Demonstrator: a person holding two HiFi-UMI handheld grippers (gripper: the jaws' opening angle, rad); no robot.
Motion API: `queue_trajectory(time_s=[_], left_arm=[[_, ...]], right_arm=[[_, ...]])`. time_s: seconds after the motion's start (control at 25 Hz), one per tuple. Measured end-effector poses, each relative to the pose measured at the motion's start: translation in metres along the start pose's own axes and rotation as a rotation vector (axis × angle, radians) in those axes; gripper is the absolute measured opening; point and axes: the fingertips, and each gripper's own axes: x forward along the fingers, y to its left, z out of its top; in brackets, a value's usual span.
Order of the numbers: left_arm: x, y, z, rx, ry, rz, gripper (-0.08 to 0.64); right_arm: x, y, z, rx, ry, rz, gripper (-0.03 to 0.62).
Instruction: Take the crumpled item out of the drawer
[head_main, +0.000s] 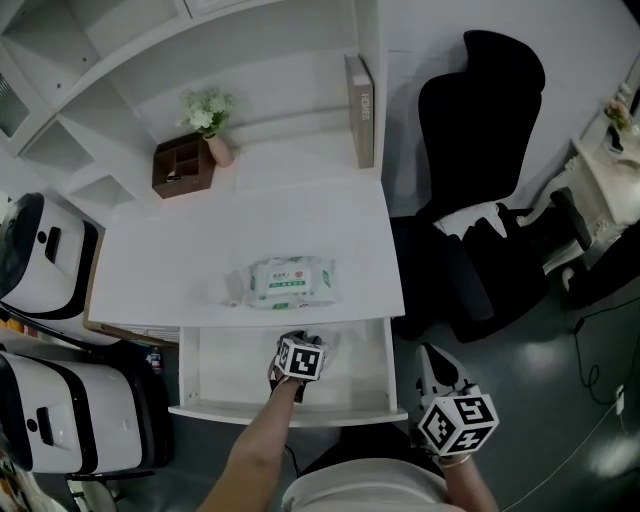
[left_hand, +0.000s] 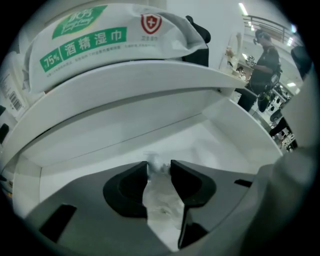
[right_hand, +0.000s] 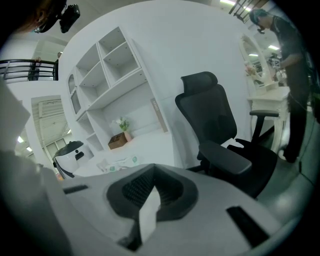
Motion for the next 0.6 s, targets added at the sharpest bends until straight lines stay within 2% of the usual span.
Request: queue_trajectory(time_s=[0.32,0.6], left_arm=[[-0.0001,-0.0027,-0.0004,0.014,0.009,0.001,0.112],[-0.0082,-0.0024,0.0004,0.05,-0.002,0.035,0.072]], right_arm=[[0.0034,0.0019,-0.003,0.001,0.008,0.011,0.002],[0.0043,0.0063,-0.0019,-0.005,0.014,0.028,0.002]])
